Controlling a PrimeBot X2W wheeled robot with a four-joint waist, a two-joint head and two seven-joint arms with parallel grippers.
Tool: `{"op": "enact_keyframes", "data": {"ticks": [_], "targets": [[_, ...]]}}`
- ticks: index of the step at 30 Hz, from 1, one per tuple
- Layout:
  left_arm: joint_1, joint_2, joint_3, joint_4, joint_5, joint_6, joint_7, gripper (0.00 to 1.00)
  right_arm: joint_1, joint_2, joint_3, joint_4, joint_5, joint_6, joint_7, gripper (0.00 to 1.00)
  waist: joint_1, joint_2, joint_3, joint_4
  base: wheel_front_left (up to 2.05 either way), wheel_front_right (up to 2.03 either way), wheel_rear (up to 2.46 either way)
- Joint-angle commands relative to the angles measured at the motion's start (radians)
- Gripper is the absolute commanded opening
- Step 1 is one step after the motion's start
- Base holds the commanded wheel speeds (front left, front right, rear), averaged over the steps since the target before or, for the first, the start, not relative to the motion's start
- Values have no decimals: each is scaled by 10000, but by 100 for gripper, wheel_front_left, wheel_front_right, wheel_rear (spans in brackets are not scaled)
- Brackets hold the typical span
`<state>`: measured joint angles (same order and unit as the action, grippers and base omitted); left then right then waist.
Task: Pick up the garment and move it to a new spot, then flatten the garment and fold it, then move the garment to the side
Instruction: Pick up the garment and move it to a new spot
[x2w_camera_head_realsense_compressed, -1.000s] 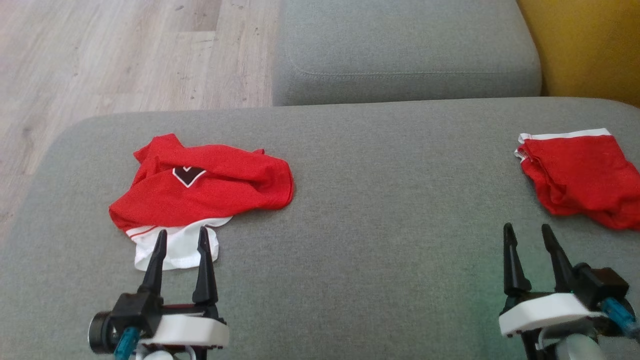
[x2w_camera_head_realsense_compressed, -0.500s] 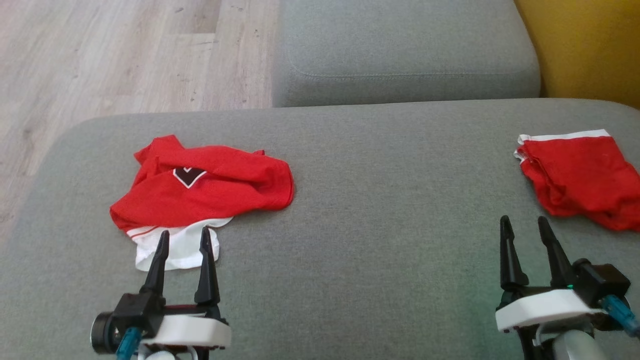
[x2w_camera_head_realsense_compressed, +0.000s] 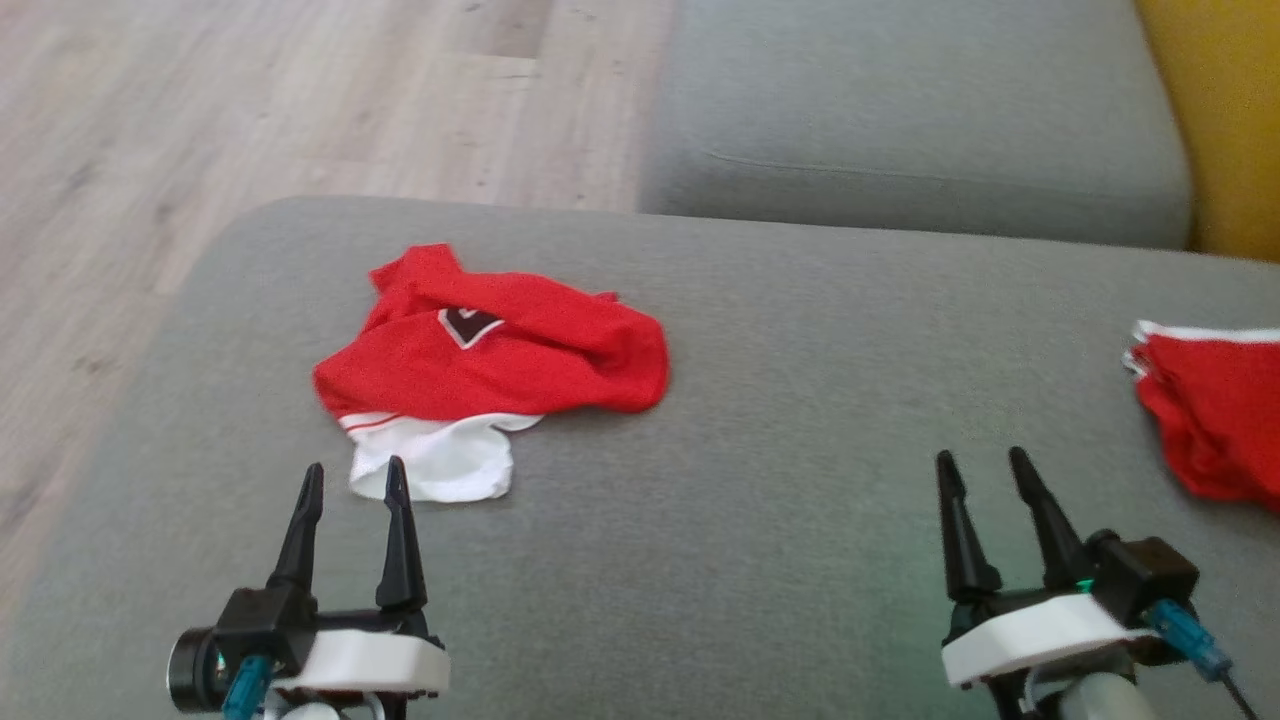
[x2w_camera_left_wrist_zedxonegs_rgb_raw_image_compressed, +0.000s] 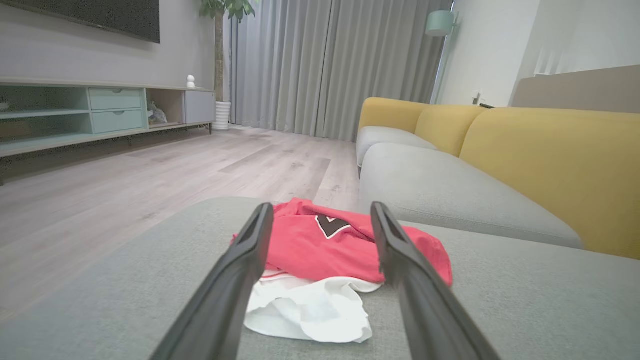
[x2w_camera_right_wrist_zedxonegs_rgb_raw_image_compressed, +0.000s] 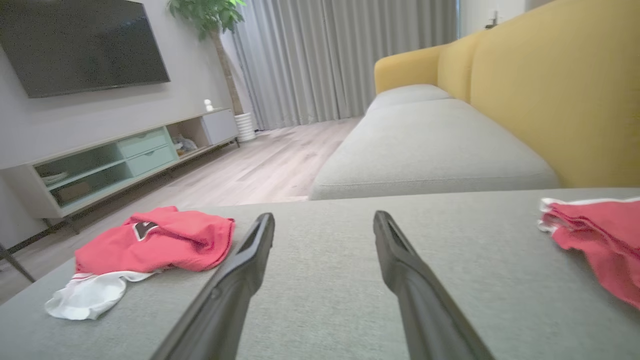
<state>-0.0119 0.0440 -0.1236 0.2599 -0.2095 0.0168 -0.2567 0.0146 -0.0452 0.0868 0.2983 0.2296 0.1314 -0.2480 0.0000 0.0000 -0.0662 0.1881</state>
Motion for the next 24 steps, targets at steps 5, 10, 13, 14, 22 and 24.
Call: {"op": "enact_keyframes", "data": {"ticks": [5, 10, 13, 14, 22, 24], "targets": [[-307, 62, 394, -258, 243, -92, -51, 100, -173, -51, 511, -367, 185, -7, -137, 100, 0, 0, -105, 869, 0, 0, 0], [-315, 62, 507, -218, 389, -184, -51, 100, -115, -51, 695, -209, 303, -7, -137, 100, 0, 0, -146, 1357, 0, 0, 0], [-318, 62, 580, -206, 440, -237, -51, 100, -113, -51, 767, -143, 325, -7, -137, 100, 0, 0, -132, 1501, 0, 0, 0], [-319, 62, 600, -202, 452, -253, -51, 100, -121, -51, 778, -133, 330, -7, -137, 100, 0, 0, -122, 1517, 0, 0, 0], [-521, 91, 717, -98, 671, -434, -51, 100, -216, -51, 817, -48, 342, -7, -137, 100, 0, 0, 63, 1333, 0, 0, 0], [-681, 147, 684, 5, 772, -529, -51, 100, -240, -51, 775, -22, 318, -7, -137, 100, 0, 0, 153, 1219, 0, 0, 0]]}}
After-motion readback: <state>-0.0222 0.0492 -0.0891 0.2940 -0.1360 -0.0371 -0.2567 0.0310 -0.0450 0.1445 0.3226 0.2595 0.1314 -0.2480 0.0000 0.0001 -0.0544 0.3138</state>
